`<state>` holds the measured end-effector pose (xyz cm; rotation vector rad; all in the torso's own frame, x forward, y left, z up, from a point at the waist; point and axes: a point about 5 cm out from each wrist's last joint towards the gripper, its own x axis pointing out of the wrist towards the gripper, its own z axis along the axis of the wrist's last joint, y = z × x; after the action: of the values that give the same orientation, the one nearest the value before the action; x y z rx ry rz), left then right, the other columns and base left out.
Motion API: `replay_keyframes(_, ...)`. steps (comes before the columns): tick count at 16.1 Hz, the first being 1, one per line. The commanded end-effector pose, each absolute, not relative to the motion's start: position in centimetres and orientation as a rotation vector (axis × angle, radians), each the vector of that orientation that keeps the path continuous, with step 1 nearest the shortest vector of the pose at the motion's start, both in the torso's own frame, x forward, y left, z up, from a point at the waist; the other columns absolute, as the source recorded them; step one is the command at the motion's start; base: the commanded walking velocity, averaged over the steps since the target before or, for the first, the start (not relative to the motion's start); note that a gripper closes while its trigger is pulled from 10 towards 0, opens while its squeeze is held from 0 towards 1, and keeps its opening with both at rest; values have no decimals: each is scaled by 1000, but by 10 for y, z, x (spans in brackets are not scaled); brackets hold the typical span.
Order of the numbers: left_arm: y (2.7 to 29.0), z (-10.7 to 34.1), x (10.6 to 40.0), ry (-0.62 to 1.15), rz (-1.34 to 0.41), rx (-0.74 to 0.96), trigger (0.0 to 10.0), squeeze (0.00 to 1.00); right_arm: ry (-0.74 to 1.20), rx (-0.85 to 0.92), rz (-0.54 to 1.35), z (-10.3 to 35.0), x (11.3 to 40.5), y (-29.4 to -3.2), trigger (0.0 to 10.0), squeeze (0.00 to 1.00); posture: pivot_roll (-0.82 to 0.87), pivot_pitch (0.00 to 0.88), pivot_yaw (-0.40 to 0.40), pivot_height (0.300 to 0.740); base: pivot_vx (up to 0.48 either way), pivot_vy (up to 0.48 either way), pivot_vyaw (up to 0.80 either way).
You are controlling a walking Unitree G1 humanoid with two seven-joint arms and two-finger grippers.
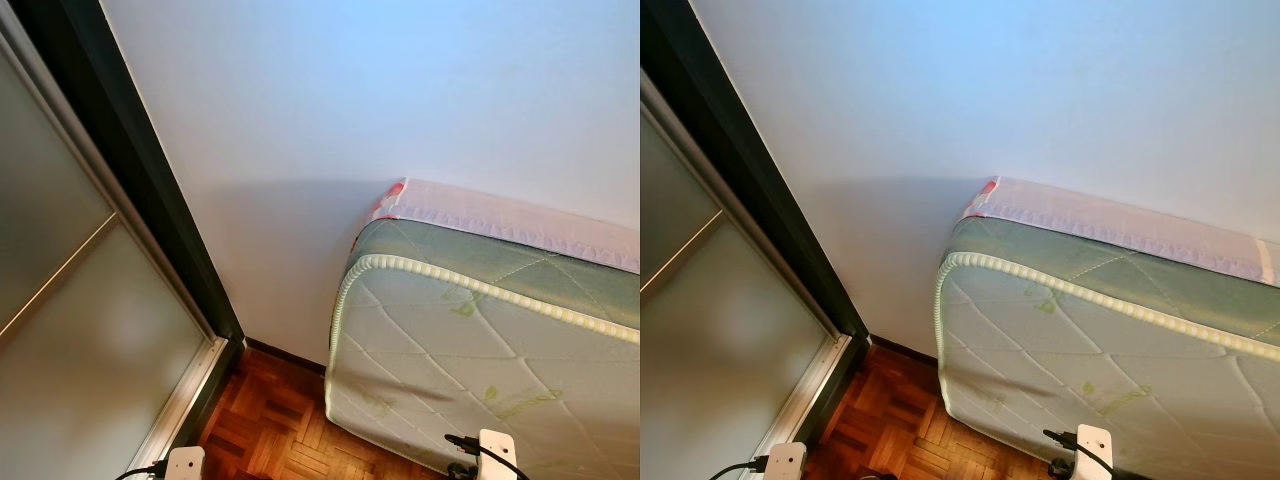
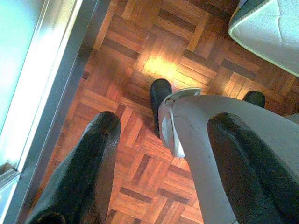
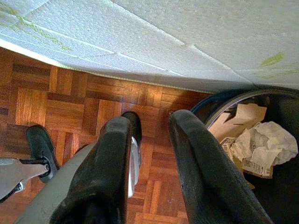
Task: Clean up the room
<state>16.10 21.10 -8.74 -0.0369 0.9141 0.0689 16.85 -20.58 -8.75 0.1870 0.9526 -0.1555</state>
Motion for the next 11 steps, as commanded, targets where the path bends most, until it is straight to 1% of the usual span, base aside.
replay_keyframes(1,246,-73,181,945,97,25,10000,0,893,259,-210,-61,214,-230,10000,0,89,0,-36,740,0,0,0)
replay_keyframes(6,246,-73,181,945,97,25,10000,0,888,260,-218,-61,214,-230,10000,0,88,0,-36,740,0,0,0)
replay_keyframes(8,247,-72,181,942,98,48,10000,0,875,308,-235,-61,213,-228,10000,0,92,0,-27,740,0,0,0)
replay_keyframes(11,247,-72,181,937,100,44,10000,0,881,307,-231,-62,213,-228,10000,0,91,0,-25,740,0,0,0)
